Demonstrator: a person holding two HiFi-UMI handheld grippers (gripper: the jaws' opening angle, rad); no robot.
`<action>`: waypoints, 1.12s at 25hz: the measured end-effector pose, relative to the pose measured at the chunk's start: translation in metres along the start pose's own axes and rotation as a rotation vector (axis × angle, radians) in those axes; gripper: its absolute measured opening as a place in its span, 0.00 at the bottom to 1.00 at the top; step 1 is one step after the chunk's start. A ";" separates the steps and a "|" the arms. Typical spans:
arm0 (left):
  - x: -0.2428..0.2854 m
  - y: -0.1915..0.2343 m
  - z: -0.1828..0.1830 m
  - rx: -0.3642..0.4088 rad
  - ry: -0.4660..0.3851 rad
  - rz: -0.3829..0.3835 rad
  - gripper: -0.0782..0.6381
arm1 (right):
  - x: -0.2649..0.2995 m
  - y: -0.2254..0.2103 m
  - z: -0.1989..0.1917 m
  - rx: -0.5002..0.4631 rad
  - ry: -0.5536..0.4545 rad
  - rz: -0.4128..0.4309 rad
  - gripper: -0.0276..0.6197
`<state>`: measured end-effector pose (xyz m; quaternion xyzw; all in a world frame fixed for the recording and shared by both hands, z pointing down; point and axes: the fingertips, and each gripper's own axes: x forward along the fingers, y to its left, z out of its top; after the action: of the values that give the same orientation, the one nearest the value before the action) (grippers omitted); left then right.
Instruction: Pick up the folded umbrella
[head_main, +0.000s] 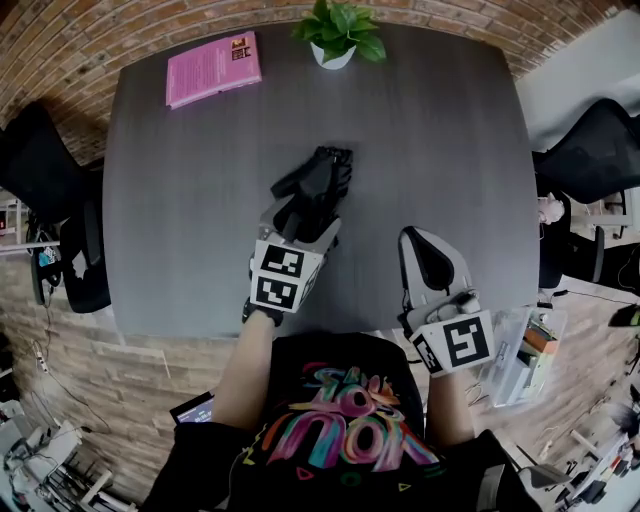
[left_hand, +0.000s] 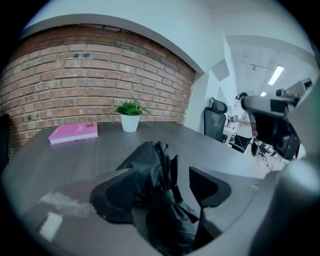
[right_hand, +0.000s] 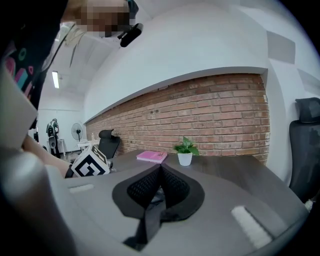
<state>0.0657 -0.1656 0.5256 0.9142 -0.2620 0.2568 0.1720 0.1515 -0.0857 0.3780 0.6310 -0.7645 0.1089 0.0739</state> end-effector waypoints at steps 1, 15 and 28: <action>0.004 0.000 -0.005 0.001 0.012 -0.001 0.57 | 0.000 -0.001 -0.001 0.001 0.002 -0.004 0.04; 0.046 0.010 -0.033 -0.049 0.140 0.042 0.59 | -0.003 -0.019 -0.011 0.023 0.016 -0.061 0.04; 0.063 0.012 -0.049 -0.070 0.252 0.060 0.59 | -0.004 -0.028 -0.009 0.027 0.017 -0.097 0.04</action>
<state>0.0862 -0.1777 0.6028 0.8600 -0.2743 0.3651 0.2278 0.1799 -0.0844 0.3878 0.6673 -0.7309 0.1210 0.0770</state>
